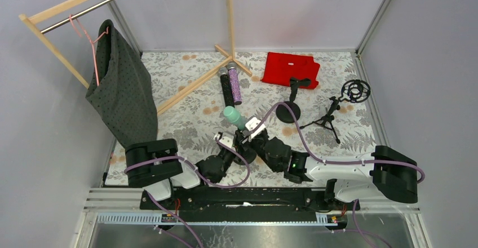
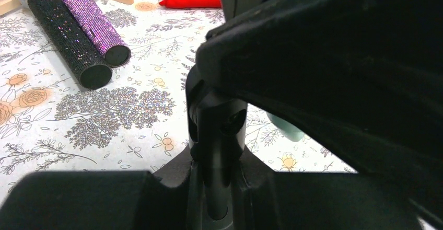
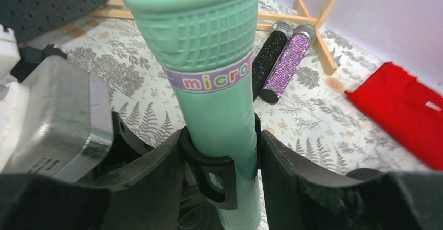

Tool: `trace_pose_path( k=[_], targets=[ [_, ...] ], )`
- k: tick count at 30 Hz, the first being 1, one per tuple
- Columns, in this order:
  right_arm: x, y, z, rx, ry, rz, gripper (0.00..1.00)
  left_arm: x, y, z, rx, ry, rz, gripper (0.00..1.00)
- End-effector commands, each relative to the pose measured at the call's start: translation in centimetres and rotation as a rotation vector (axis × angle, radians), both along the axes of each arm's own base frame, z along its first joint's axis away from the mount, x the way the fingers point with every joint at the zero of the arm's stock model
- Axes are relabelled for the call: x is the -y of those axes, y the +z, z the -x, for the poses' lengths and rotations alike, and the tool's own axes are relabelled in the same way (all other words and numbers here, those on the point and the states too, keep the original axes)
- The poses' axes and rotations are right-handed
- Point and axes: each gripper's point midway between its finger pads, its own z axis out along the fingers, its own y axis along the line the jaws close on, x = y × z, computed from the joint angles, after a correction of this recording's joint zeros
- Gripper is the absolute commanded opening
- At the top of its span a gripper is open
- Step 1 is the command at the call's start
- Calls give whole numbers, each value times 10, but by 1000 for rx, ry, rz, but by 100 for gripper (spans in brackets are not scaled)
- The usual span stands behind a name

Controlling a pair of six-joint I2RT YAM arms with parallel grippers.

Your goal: Attach the microphones to the stand

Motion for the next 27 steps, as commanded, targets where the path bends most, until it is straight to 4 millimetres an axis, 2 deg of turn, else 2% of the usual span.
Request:
trace_pose_path(
  k=[1,7,17,27],
  targets=[
    [-13,1,7,110,76,207,9,9,-4,7,18,-39,-32,0],
    [-11,-4,9,141,91,304,7,10,-5,9,28,-36,-48,0],
    [-7,-1,8,160,92,352,4,12,-9,10,32,-38,-79,0],
    [7,0,5,188,67,439,0,11,-11,10,36,-30,-98,0]
  ],
)
